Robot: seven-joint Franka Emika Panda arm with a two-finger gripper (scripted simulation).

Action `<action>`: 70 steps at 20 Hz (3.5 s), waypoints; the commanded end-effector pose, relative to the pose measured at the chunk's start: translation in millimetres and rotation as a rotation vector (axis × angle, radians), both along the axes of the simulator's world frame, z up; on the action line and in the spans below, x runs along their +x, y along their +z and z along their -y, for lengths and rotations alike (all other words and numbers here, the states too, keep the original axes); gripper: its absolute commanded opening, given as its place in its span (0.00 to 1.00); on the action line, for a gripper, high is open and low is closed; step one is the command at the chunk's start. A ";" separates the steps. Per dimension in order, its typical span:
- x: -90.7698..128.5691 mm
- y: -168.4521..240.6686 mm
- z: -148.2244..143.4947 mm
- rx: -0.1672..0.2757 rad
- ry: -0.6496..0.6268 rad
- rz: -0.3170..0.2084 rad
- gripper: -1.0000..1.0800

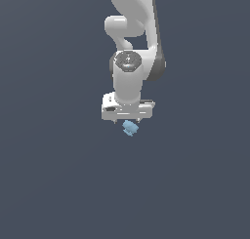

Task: Pick up the object and move it to a goal position.

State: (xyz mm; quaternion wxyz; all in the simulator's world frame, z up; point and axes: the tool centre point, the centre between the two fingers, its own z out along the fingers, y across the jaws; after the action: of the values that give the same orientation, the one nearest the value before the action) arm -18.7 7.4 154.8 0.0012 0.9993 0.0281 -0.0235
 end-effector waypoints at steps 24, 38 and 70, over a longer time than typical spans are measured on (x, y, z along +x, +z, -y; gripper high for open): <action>5.6 1.6 -9.9 0.029 0.092 0.030 0.96; -10.5 -21.4 -13.2 0.024 0.455 0.037 0.96; -31.3 -61.5 -20.0 0.024 0.874 0.042 0.96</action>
State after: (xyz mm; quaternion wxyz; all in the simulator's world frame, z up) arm -49.3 27.2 99.1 0.0001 0.8940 0.4480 0.0004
